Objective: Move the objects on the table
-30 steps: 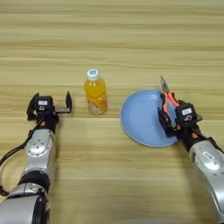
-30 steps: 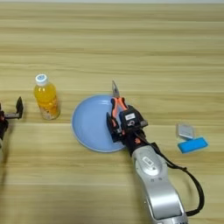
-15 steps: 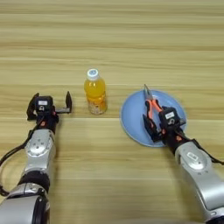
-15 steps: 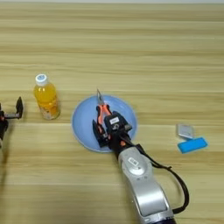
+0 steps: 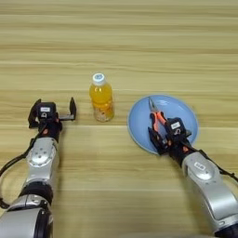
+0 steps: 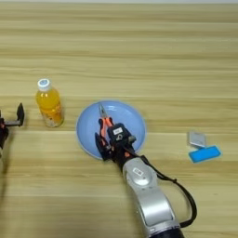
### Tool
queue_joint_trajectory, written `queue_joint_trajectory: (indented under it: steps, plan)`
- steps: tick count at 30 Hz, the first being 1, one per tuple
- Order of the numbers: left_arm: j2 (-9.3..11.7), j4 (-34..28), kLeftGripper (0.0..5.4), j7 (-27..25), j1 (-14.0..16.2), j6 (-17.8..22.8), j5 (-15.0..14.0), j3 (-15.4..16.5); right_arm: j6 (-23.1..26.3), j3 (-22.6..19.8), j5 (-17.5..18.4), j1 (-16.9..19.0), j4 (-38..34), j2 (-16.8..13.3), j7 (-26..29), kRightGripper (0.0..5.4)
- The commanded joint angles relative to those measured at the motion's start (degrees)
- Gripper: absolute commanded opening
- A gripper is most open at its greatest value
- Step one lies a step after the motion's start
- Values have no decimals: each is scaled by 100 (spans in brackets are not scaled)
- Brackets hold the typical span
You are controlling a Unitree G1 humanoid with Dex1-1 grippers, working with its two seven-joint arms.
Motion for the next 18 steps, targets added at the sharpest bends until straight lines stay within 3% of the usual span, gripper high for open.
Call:
queue_joint_trajectory:
  steps: [1, 3, 4, 18]
  plan:
    - [46, -18, 540, -1, 28, -32, 9, 25, -85, 2, -15, -104, 64, -1, 37, 347]
    - [46, -18, 540, 0, 27, -30, 9, 25, -106, 16, -25, -104, 68, -2, 44, 347]
    - [45, -18, 540, 1, 28, -31, 10, 25, -108, 19, -36, -104, 68, -1, 35, 376]
    - [52, -4, 540, 0, 19, -32, 11, 26, -191, 14, -44, -99, 32, -1, -1, 526]
